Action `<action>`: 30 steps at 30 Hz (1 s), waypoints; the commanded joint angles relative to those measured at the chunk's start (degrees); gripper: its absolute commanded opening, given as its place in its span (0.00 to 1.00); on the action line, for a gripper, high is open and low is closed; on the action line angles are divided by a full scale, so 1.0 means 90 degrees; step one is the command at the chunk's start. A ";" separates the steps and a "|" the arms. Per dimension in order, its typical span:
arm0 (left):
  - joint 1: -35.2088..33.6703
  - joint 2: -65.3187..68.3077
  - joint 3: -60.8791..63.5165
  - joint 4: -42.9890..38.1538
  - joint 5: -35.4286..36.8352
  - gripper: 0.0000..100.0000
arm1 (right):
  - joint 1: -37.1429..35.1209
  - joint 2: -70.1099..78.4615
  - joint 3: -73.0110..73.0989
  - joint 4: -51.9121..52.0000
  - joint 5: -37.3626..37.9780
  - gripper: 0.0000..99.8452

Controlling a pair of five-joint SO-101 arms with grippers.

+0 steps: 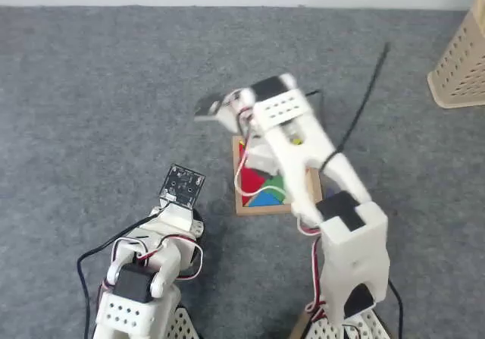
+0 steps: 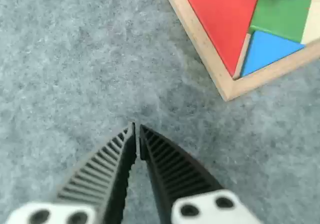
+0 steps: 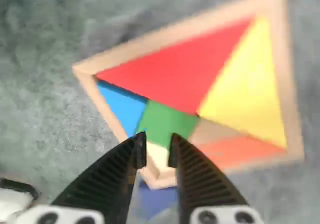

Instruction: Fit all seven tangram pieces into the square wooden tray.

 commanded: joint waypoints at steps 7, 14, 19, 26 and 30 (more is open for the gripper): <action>0.0010 -0.0127 -0.0122 0.0039 0.0049 0.01 | 0.1255 -0.2476 0.1055 -0.0181 -0.1260 0.02; 0.0010 -0.0127 -0.0122 0.0039 0.0049 0.01 | 0.1714 -0.3844 0.4073 -0.1685 -0.1963 0.02; 0.0010 -0.0127 -0.0122 0.0039 0.0049 0.01 | 0.1792 -0.4234 0.5753 -0.2720 -0.2002 0.02; 0.0010 -0.0127 -0.0122 0.0039 0.0049 0.01 | 0.1783 -0.4742 0.6877 -0.3209 -0.2579 0.12; 0.0010 -0.0127 -0.0122 0.0039 0.0049 0.01 | 0.1783 -0.4869 0.7219 -0.3473 -0.2589 0.14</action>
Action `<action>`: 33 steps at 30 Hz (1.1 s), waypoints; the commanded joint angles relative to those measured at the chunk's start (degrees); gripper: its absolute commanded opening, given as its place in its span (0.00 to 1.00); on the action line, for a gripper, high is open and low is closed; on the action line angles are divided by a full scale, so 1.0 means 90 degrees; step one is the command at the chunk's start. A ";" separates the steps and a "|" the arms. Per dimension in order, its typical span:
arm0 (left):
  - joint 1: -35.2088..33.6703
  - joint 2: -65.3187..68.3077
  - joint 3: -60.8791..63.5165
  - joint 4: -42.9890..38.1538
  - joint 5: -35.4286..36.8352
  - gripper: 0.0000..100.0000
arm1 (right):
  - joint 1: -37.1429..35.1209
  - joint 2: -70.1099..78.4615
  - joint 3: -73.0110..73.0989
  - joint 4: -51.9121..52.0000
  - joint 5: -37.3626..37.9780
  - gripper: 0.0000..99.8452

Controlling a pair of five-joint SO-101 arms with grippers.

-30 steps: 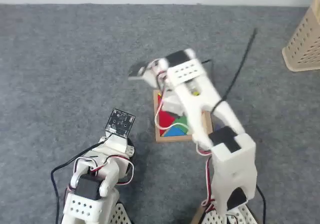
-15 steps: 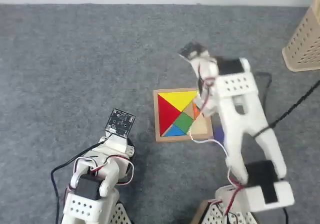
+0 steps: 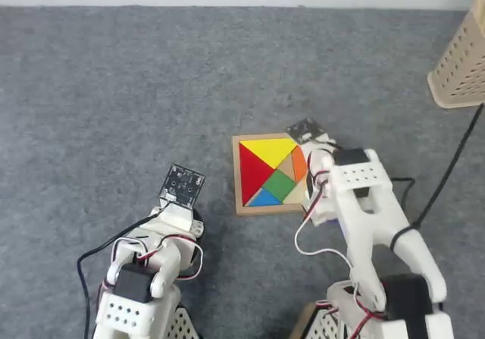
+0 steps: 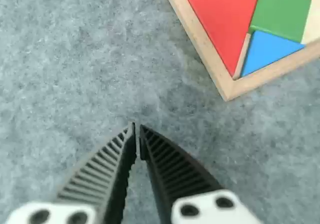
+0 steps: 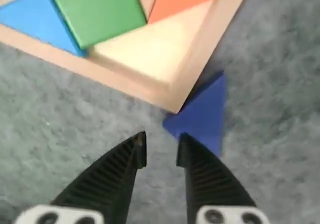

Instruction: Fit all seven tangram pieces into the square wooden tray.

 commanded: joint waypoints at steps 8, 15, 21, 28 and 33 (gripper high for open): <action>0.0010 -0.0127 -0.0122 0.0039 0.0049 0.01 | 0.0063 -0.0337 0.0244 -0.0552 -0.0049 0.23; 0.0010 -0.0127 -0.0122 0.0039 0.0049 0.01 | 0.0112 0.0464 0.0225 -0.0904 -0.0049 0.23; 0.0010 -0.0127 -0.0122 0.0039 0.0049 0.01 | 0.0689 0.1011 0.0000 -0.1050 0.0137 0.23; 0.0010 -0.0127 -0.0122 0.0039 0.0049 0.01 | 0.1548 0.1060 -0.0410 -0.1070 0.0430 0.14; 0.0010 -0.0127 -0.0122 0.0039 0.0049 0.01 | 0.1890 0.1060 -0.0713 -0.1031 0.0430 0.11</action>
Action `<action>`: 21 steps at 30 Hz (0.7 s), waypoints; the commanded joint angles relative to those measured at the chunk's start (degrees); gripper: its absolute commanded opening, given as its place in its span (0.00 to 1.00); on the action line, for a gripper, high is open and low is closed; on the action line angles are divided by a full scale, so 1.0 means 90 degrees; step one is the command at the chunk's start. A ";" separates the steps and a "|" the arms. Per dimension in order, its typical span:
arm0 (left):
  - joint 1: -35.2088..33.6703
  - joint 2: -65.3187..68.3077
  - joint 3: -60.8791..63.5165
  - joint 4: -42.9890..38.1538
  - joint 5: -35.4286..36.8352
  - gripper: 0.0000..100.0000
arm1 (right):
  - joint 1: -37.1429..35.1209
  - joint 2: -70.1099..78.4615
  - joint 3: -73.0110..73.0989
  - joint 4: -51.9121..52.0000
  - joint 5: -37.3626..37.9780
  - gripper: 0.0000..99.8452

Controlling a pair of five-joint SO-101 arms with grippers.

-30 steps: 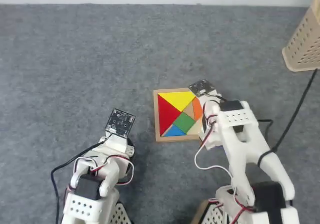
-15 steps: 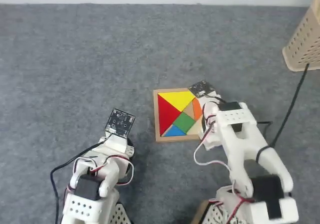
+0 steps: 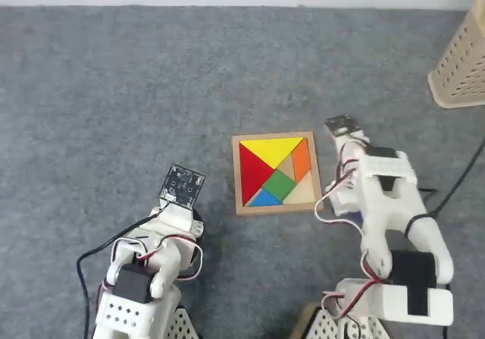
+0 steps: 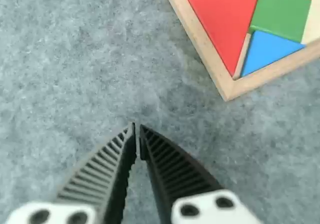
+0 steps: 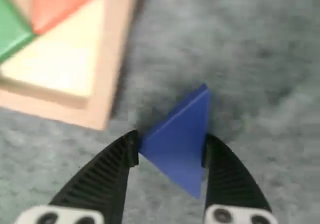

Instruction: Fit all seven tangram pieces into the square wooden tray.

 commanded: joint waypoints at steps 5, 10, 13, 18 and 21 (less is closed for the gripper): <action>0.0010 -0.0127 -0.0122 0.0039 0.0049 0.01 | 0.0513 0.0005 -0.1074 -0.0054 0.0117 0.12; 0.0010 -0.0127 -0.0122 0.0039 0.0049 0.01 | 0.0112 0.0015 -0.1309 -0.0054 0.0117 0.12; 0.0010 -0.0127 -0.0122 0.0039 0.0049 0.01 | -0.0396 0.0024 -0.1309 -0.0093 0.0117 0.12; 0.0010 -0.0127 -0.0122 0.0039 0.0049 0.01 | -0.0708 0.0659 -0.1954 0.0210 -0.0078 0.13; 0.0010 -0.0127 -0.0122 0.0039 0.0049 0.01 | -0.0679 0.1294 -0.2383 0.0425 -0.0117 0.14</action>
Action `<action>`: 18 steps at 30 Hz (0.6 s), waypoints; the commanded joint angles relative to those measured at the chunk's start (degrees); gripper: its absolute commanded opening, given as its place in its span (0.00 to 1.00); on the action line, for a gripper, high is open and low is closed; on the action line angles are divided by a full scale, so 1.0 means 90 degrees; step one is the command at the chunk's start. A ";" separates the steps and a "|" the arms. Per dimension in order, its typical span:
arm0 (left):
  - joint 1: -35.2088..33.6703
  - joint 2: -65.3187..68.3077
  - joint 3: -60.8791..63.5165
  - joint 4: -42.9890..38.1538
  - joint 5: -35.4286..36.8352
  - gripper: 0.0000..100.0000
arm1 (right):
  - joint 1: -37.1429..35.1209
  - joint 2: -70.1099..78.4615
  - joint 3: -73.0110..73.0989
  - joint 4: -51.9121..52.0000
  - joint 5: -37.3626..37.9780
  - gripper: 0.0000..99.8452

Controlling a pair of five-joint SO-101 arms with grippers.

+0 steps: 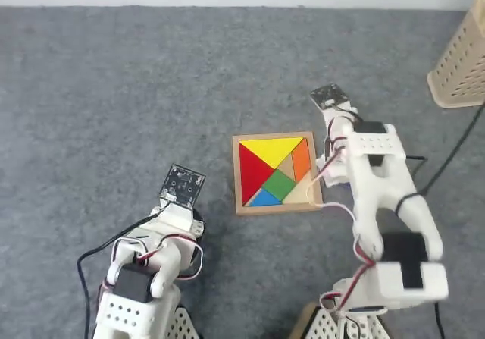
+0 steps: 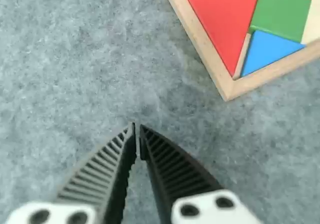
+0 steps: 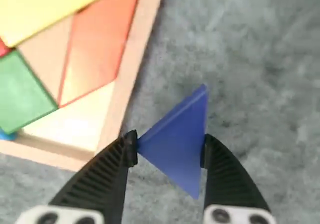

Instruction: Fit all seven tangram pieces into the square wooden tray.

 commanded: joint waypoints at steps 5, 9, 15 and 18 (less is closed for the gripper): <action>0.0010 -0.0127 -0.0122 0.0039 0.0049 0.01 | -0.0015 0.0542 -0.0713 0.0220 -0.0059 0.14; 0.0010 -0.0127 -0.0122 0.0039 0.0049 0.01 | 0.0083 0.0591 -0.0811 0.0220 -0.0049 0.14; 0.0010 -0.0127 -0.0122 0.0039 0.0049 0.01 | 0.0376 0.0591 -0.0830 0.0464 -0.0479 0.15; 0.0010 -0.0127 -0.0122 0.0039 0.0049 0.01 | 0.0864 0.0542 -0.0908 0.0552 -0.0625 0.15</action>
